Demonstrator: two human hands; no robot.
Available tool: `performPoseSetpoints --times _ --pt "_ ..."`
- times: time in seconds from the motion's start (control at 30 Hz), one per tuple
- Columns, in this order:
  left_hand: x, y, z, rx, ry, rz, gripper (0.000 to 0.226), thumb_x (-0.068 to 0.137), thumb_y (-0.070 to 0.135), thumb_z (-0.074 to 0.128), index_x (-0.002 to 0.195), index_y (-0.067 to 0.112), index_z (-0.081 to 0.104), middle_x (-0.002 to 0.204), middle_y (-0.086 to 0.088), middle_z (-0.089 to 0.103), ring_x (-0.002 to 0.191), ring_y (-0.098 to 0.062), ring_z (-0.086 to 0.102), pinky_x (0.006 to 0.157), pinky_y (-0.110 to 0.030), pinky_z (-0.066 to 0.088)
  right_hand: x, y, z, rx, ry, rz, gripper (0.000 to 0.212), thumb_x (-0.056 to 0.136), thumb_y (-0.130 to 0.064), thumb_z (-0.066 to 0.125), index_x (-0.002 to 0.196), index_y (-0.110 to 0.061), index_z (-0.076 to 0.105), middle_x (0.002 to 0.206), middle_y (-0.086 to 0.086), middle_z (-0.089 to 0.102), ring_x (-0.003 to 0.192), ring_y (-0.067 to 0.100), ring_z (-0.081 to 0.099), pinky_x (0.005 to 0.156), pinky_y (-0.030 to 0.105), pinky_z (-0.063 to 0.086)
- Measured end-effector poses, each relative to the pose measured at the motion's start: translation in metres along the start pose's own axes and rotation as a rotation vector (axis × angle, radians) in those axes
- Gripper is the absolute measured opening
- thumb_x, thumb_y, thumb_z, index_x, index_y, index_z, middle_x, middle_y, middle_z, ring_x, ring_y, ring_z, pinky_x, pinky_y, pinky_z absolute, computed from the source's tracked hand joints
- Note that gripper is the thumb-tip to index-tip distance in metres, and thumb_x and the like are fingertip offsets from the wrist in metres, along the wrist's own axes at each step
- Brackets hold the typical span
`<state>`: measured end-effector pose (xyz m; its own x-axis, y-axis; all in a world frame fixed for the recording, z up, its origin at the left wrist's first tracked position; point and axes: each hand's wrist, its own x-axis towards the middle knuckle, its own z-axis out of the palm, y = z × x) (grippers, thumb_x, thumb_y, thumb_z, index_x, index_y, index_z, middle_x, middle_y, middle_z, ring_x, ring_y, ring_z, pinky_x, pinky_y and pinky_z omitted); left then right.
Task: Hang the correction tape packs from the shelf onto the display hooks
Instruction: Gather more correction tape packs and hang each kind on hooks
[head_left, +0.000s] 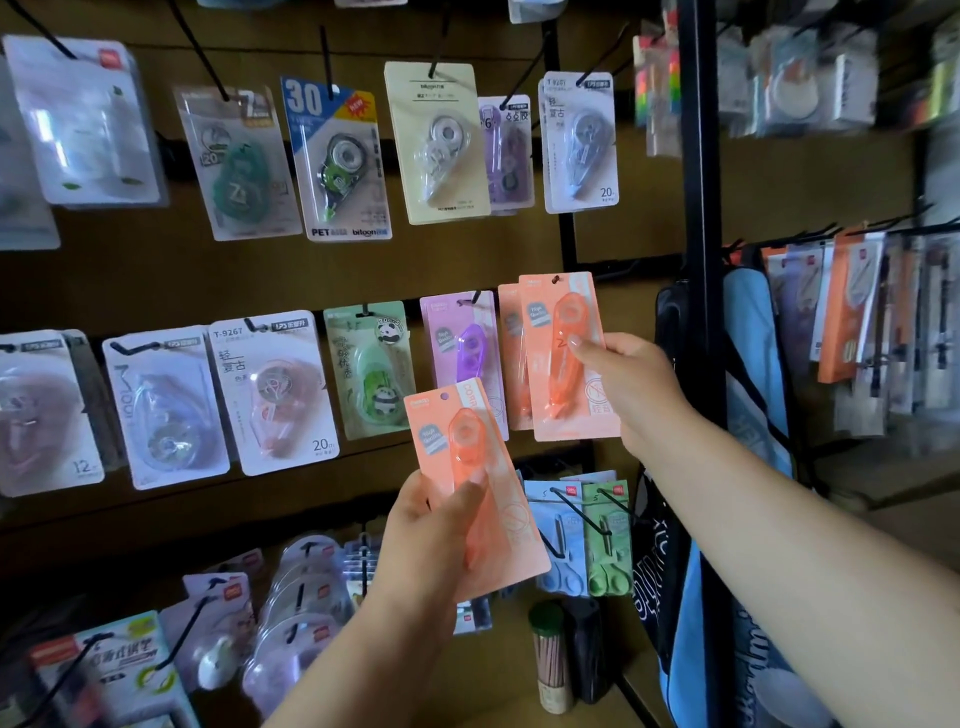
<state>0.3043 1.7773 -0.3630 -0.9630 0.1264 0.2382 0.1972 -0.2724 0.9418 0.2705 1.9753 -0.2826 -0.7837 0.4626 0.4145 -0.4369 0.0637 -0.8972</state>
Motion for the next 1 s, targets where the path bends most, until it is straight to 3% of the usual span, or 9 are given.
performPoseSetpoints --times 0.17,0.37,0.5,0.6,0.73,0.83,0.87,0.93,1.0 --pt "0.001 0.0 0.0 0.007 -0.016 -0.006 0.028 0.09 0.04 0.066 0.11 0.021 0.064 0.092 0.001 0.078 0.081 -0.018 0.076 0.057 -0.034 0.059 0.012 0.006 0.009 -0.016 -0.016 0.051 0.011 0.087 -0.038 0.066 0.081 -0.028 0.064 0.081 -0.008 0.072 0.075 0.012 0.07 0.061 0.029 0.054" --pt "0.001 -0.002 0.0 0.005 -0.017 -0.038 0.022 0.095 0.034 0.061 0.111 0.019 0.064 0.092 -0.001 0.078 0.082 -0.021 0.076 0.057 -0.036 0.059 0.034 0.015 0.025 -0.132 0.015 0.135 0.025 0.087 -0.044 0.064 0.087 -0.019 0.062 0.09 -0.002 0.068 0.083 0.017 0.066 0.066 0.029 0.052" --pt "0.003 -0.001 -0.001 -0.016 0.011 -0.048 0.023 0.095 0.041 0.058 0.106 0.021 0.066 0.092 -0.005 0.077 0.084 -0.026 0.075 0.06 -0.037 0.059 0.037 0.028 0.029 -0.225 0.026 0.167 0.042 0.085 -0.053 0.061 0.092 -0.013 0.055 0.088 0.0 0.06 0.071 0.013 0.055 0.054 0.026 0.041" --pt "0.004 0.0 -0.003 -0.025 0.022 -0.052 0.023 0.097 0.039 0.055 0.104 0.02 0.065 0.081 0.0 0.077 0.074 -0.02 0.075 0.053 -0.031 0.056 0.024 0.045 0.027 -0.223 0.024 0.268 0.046 0.083 -0.056 0.061 0.092 -0.013 0.049 0.08 0.0 0.059 0.068 0.017 0.062 0.055 0.028 0.048" --pt "0.004 -0.002 -0.003 -0.014 0.031 -0.056 0.019 0.099 0.035 0.053 0.104 0.022 0.066 0.08 0.002 0.078 0.075 -0.018 0.075 0.053 -0.031 0.056 -0.011 0.069 0.02 -0.207 -0.033 0.382 0.048 0.08 -0.061 0.06 0.087 -0.014 0.058 0.075 0.006 0.071 0.062 0.017 0.066 0.053 0.027 0.049" --pt "0.003 -0.003 -0.001 -0.019 0.046 -0.065 0.018 0.099 0.033 0.053 0.104 0.024 0.067 0.086 0.0 0.078 0.088 -0.025 0.073 0.064 -0.036 0.058 -0.043 0.073 0.017 -0.097 -0.177 0.404 0.05 0.079 -0.061 0.062 0.086 -0.012 0.064 0.067 0.004 0.07 0.055 0.016 0.063 0.048 0.024 0.047" --pt "0.003 -0.003 0.0 -0.021 0.048 -0.069 0.017 0.099 0.032 0.053 0.104 0.023 0.068 0.085 -0.001 0.078 0.089 -0.027 0.072 0.068 -0.038 0.058 -0.052 0.072 0.018 -0.068 -0.247 0.394 0.052 0.077 -0.063 0.063 0.087 -0.012 0.067 0.066 0.002 0.071 0.056 0.016 0.065 0.051 0.026 0.05" --pt "0.002 -0.003 0.002 -0.011 0.049 -0.071 0.017 0.099 0.03 0.054 0.102 0.023 0.068 0.084 -0.001 0.078 0.088 -0.027 0.072 0.075 -0.042 0.058 -0.07 0.065 0.021 -0.044 -0.37 0.343 0.057 0.067 -0.07 0.066 0.087 -0.018 0.072 0.079 0.0 0.075 0.075 0.02 0.071 0.073 0.036 0.057" --pt "0.001 -0.004 0.003 0.009 0.05 -0.058 0.017 0.099 0.03 0.054 0.104 0.024 0.069 0.089 -0.002 0.078 0.09 -0.028 0.072 0.081 -0.045 0.057 -0.083 0.057 0.023 -0.037 -0.432 0.29 0.055 0.058 -0.072 0.068 0.085 -0.024 0.074 0.09 -0.001 0.076 0.092 0.023 0.071 0.092 0.046 0.051"
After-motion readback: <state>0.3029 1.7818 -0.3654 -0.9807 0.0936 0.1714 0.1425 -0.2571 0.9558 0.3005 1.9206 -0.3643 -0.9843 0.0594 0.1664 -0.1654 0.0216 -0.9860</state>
